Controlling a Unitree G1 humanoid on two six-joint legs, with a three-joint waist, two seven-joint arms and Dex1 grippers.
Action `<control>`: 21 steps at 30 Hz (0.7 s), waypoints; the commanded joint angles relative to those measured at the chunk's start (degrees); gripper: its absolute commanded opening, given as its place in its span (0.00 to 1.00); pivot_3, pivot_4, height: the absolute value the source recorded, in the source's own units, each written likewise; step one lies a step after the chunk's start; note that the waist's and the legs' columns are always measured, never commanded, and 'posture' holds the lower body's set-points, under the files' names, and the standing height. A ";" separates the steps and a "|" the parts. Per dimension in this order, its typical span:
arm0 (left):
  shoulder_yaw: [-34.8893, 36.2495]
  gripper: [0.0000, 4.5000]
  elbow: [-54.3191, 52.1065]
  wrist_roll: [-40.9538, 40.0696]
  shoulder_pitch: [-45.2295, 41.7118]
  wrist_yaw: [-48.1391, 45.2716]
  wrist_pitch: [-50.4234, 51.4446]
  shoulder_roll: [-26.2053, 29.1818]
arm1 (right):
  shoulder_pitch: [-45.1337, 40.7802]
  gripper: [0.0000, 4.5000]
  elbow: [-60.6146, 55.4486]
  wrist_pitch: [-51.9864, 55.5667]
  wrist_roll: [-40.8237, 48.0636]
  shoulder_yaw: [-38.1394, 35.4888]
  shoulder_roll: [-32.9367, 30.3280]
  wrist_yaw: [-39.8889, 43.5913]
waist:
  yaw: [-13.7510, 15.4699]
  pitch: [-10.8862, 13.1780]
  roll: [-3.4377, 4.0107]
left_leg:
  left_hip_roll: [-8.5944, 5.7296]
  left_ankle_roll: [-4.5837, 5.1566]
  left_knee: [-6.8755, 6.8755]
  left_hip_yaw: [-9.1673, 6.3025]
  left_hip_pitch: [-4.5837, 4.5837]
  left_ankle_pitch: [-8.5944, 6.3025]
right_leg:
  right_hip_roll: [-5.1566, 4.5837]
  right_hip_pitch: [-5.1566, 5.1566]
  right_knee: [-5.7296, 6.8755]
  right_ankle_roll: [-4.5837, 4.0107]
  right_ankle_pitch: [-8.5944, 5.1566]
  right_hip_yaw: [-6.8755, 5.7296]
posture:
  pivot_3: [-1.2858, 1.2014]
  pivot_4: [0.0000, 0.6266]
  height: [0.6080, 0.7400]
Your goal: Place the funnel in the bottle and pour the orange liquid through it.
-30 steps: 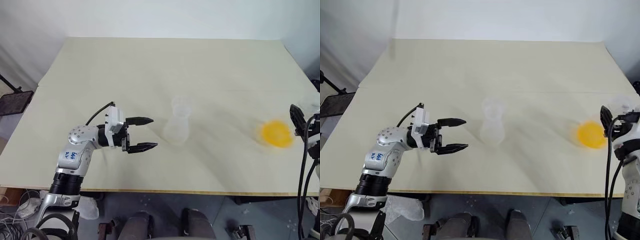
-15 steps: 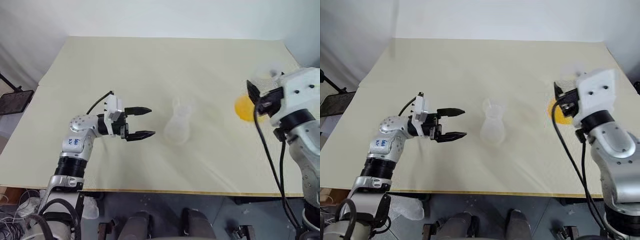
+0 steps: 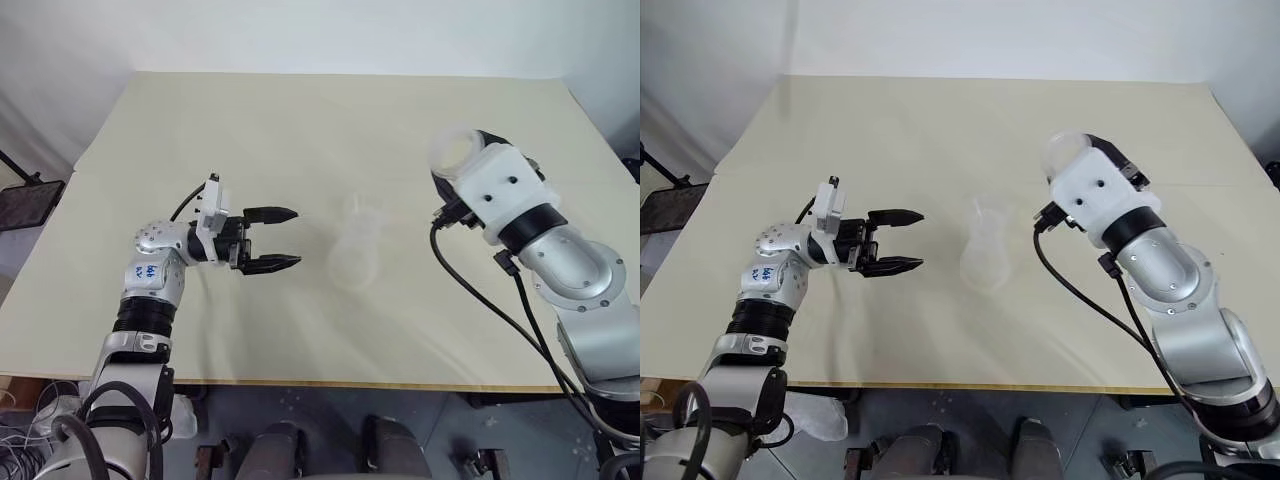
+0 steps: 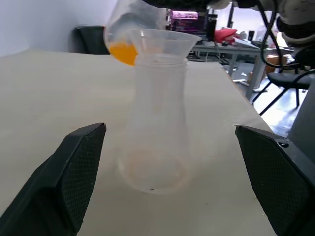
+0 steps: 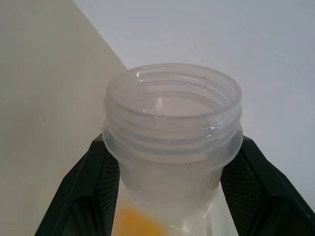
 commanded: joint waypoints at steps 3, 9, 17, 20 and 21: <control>0.92 1.00 0.56 0.05 -1.44 -2.19 -2.12 0.34 | -4.69 0.54 -3.74 -0.50 -8.78 5.95 -2.39 3.67 | 0.02 0.00 0.00 | 0.00 0.00 0.00 -0.02 -0.03 0.00 | 0.00 -0.02 -0.01 0.00 0.00 -0.01 | 0.52 0.24 1.00; 1.13 1.00 0.62 -0.16 -1.13 -2.67 -2.58 0.24 | -7.60 0.54 -2.71 -1.53 -18.48 10.40 -3.97 7.27 | 0.00 0.00 0.00 | -0.01 0.00 0.00 -0.03 -0.04 0.00 | 0.00 -0.03 -0.01 0.00 0.00 -0.01 | 0.52 0.24 1.00; 1.12 1.00 0.61 -0.26 -1.03 -3.95 -3.32 0.30 | -8.75 0.54 -1.10 -6.90 -27.84 12.04 -4.25 11.79 | -0.13 0.00 -0.01 | 0.00 0.00 -0.01 -0.02 -0.04 0.00 | 0.00 -0.05 -0.01 0.00 0.00 -0.01 | 0.52 0.24 1.00; 0.97 1.00 0.13 -0.26 -0.74 -4.02 -3.50 0.23 | -8.37 0.54 -0.60 -8.11 -31.40 12.49 -3.77 13.52 | -0.12 0.00 -0.01 | 0.00 0.00 0.00 -0.01 -0.05 0.00 | 0.00 -0.05 -0.01 0.00 0.00 -0.01 | 0.52 0.24 1.00; 0.92 1.00 -0.09 -0.24 -0.60 -3.93 -3.52 0.18 | -8.22 0.54 -0.46 -8.40 -32.45 12.54 -3.56 14.10 | -0.12 0.00 -0.01 | 0.00 0.00 0.00 -0.02 -0.04 0.00 | 0.00 -0.05 -0.01 0.00 0.00 -0.01 | 0.52 0.24 1.00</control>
